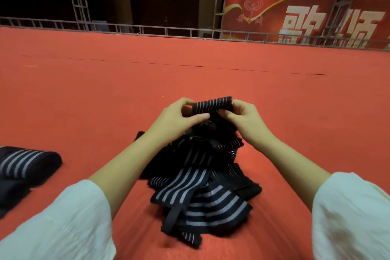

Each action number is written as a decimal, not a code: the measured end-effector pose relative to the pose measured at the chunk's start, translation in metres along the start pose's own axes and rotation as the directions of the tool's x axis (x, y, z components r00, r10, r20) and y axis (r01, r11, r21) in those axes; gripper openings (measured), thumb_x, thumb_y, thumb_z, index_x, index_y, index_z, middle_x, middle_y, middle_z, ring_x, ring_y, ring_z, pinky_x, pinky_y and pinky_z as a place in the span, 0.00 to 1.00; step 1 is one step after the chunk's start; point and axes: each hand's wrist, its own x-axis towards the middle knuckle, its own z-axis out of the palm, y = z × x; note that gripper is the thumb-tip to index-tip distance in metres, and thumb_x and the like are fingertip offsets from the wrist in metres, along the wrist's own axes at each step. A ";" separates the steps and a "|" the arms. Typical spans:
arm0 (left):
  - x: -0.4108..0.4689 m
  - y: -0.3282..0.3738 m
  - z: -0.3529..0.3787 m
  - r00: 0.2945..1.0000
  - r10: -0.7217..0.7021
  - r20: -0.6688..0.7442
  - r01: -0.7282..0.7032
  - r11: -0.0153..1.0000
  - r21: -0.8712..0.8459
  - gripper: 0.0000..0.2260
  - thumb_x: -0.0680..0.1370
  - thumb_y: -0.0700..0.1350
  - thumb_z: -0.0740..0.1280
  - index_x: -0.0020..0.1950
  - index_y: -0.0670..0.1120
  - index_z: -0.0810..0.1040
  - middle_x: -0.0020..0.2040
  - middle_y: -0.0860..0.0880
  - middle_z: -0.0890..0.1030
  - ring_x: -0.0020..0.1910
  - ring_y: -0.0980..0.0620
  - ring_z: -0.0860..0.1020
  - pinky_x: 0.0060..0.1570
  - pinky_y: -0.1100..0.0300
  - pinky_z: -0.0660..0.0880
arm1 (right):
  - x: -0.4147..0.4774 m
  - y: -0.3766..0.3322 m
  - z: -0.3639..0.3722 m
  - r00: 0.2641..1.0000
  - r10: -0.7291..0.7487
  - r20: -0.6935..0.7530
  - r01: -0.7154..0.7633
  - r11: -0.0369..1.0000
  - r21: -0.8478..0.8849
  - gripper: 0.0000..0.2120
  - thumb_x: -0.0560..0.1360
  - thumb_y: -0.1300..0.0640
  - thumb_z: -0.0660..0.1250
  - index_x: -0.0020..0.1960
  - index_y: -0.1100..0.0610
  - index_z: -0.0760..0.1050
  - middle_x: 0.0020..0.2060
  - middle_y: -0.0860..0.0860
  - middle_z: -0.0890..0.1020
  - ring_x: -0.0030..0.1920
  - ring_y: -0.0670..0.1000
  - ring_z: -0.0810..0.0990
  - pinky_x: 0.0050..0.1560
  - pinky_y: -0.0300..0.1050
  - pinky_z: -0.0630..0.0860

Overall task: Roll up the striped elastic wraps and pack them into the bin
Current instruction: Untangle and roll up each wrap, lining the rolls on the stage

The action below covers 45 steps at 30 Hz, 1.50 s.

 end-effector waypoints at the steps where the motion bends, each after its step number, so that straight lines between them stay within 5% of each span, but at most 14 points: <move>1: -0.004 -0.002 0.004 1.000 -0.012 0.018 0.012 1.000 -0.021 0.17 0.72 0.58 0.71 0.57 0.54 0.77 0.50 0.57 0.81 0.50 0.60 0.79 0.47 0.67 0.71 | -0.003 0.000 -0.001 1.000 0.013 -0.006 -0.013 1.000 -0.005 0.07 0.75 0.61 0.68 0.50 0.63 0.79 0.46 0.57 0.85 0.46 0.52 0.82 0.53 0.57 0.78; 5: -0.006 -0.007 0.017 0.997 -0.015 0.071 0.019 0.998 -0.059 0.20 0.69 0.61 0.73 0.56 0.54 0.78 0.50 0.58 0.82 0.51 0.60 0.80 0.56 0.58 0.73 | -0.011 0.003 -0.002 0.996 0.068 -0.064 -0.072 0.995 -0.067 0.15 0.68 0.47 0.68 0.45 0.58 0.80 0.42 0.53 0.85 0.47 0.57 0.83 0.53 0.61 0.77; 8: -0.008 -0.016 0.029 0.987 -0.076 0.138 0.041 0.969 0.242 0.28 0.65 0.66 0.73 0.60 0.55 0.75 0.58 0.58 0.79 0.61 0.55 0.75 0.70 0.41 0.60 | -0.004 0.002 -0.011 0.973 0.109 -0.205 -0.094 0.992 0.080 0.06 0.74 0.57 0.68 0.47 0.61 0.78 0.40 0.54 0.82 0.43 0.53 0.79 0.45 0.49 0.76; 10: -0.013 -0.025 0.037 0.991 -0.082 0.103 0.034 0.912 0.408 0.29 0.67 0.65 0.72 0.65 0.54 0.73 0.63 0.56 0.77 0.67 0.53 0.70 0.72 0.40 0.53 | 0.001 0.000 -0.022 0.946 0.144 -0.290 -0.100 0.982 0.161 0.02 0.77 0.63 0.65 0.49 0.59 0.76 0.39 0.52 0.80 0.40 0.51 0.78 0.39 0.43 0.76; 16: -0.019 -0.010 0.047 1.000 0.006 -0.006 -0.004 0.957 0.291 0.29 0.72 0.67 0.64 0.69 0.55 0.71 0.67 0.57 0.73 0.70 0.56 0.66 0.72 0.38 0.38 | -0.005 0.010 -0.019 0.951 0.205 -0.231 -0.162 0.968 0.190 0.05 0.80 0.60 0.62 0.53 0.56 0.75 0.44 0.50 0.81 0.44 0.50 0.80 0.45 0.48 0.79; 20: -0.020 0.003 0.057 0.997 0.059 -0.051 -0.034 0.917 0.397 0.21 0.77 0.62 0.63 0.66 0.54 0.75 0.60 0.55 0.80 0.64 0.55 0.73 0.73 0.42 0.39 | -0.008 0.008 -0.013 0.933 0.289 -0.215 -0.211 0.922 0.325 0.05 0.81 0.59 0.61 0.55 0.58 0.74 0.45 0.51 0.81 0.42 0.48 0.81 0.36 0.41 0.80; 23: -0.018 -0.007 0.062 0.939 0.264 -0.220 -0.126 0.860 0.495 0.18 0.75 0.53 0.69 0.63 0.50 0.76 0.62 0.50 0.76 0.66 0.48 0.70 0.74 0.42 0.52 | -0.009 0.005 -0.015 0.922 0.321 -0.219 -0.230 0.906 0.356 0.04 0.81 0.59 0.61 0.54 0.57 0.73 0.45 0.51 0.81 0.41 0.48 0.81 0.35 0.41 0.81; 25: -0.012 -0.010 0.058 0.915 0.336 -0.222 -0.176 0.830 0.528 0.31 0.72 0.55 0.72 0.72 0.48 0.67 0.73 0.46 0.64 0.74 0.45 0.59 0.75 0.44 0.52 | -0.009 0.007 -0.019 0.918 0.337 -0.211 -0.247 0.898 0.363 0.04 0.81 0.59 0.61 0.54 0.57 0.73 0.44 0.50 0.81 0.41 0.47 0.81 0.33 0.39 0.80; 28: 0.005 -0.015 0.047 0.986 0.164 0.011 -0.146 0.839 0.524 0.46 0.71 0.63 0.69 0.79 0.50 0.46 0.79 0.51 0.48 0.78 0.50 0.47 0.75 0.47 0.41 | -0.011 0.012 -0.024 0.925 0.331 -0.186 -0.259 0.908 0.328 0.05 0.81 0.59 0.59 0.56 0.56 0.73 0.45 0.49 0.81 0.41 0.47 0.81 0.31 0.38 0.77; 31: 0.019 -0.020 0.045 0.990 0.083 0.114 -0.130 0.852 0.507 0.36 0.73 0.64 0.67 0.76 0.50 0.61 0.74 0.52 0.64 0.73 0.49 0.62 0.72 0.46 0.58 | -0.012 0.017 -0.024 0.922 0.341 -0.185 -0.267 0.903 0.338 0.06 0.82 0.60 0.59 0.56 0.57 0.72 0.44 0.49 0.80 0.40 0.47 0.80 0.29 0.37 0.77; 33: 0.021 -0.021 0.049 0.989 0.129 0.067 -0.145 0.813 0.563 0.23 0.76 0.59 0.66 0.68 0.50 0.72 0.65 0.52 0.71 0.64 0.49 0.69 0.58 0.53 0.69 | -0.011 0.020 -0.027 0.914 0.344 -0.217 -0.251 0.896 0.366 0.06 0.81 0.60 0.59 0.56 0.58 0.72 0.44 0.50 0.81 0.40 0.47 0.80 0.28 0.37 0.77; 37: 0.017 -0.028 0.052 0.974 0.214 -0.077 -0.119 0.768 0.629 0.10 0.80 0.48 0.62 0.59 0.52 0.80 0.58 0.54 0.76 0.58 0.50 0.71 0.43 0.58 0.66 | -0.007 0.028 -0.037 0.869 0.370 -0.329 -0.220 0.884 0.412 0.06 0.81 0.61 0.60 0.57 0.60 0.72 0.50 0.55 0.80 0.43 0.50 0.81 0.28 0.39 0.78; 45: 0.014 -0.034 0.042 0.974 0.221 -0.052 -0.133 0.742 0.657 0.10 0.80 0.47 0.63 0.58 0.53 0.82 0.56 0.53 0.78 0.57 0.49 0.74 0.42 0.58 0.68 | 0.000 0.034 -0.043 0.769 0.375 -0.517 -0.154 0.895 0.420 0.06 0.80 0.63 0.59 0.56 0.60 0.72 0.45 0.54 0.80 0.42 0.52 0.81 0.32 0.46 0.81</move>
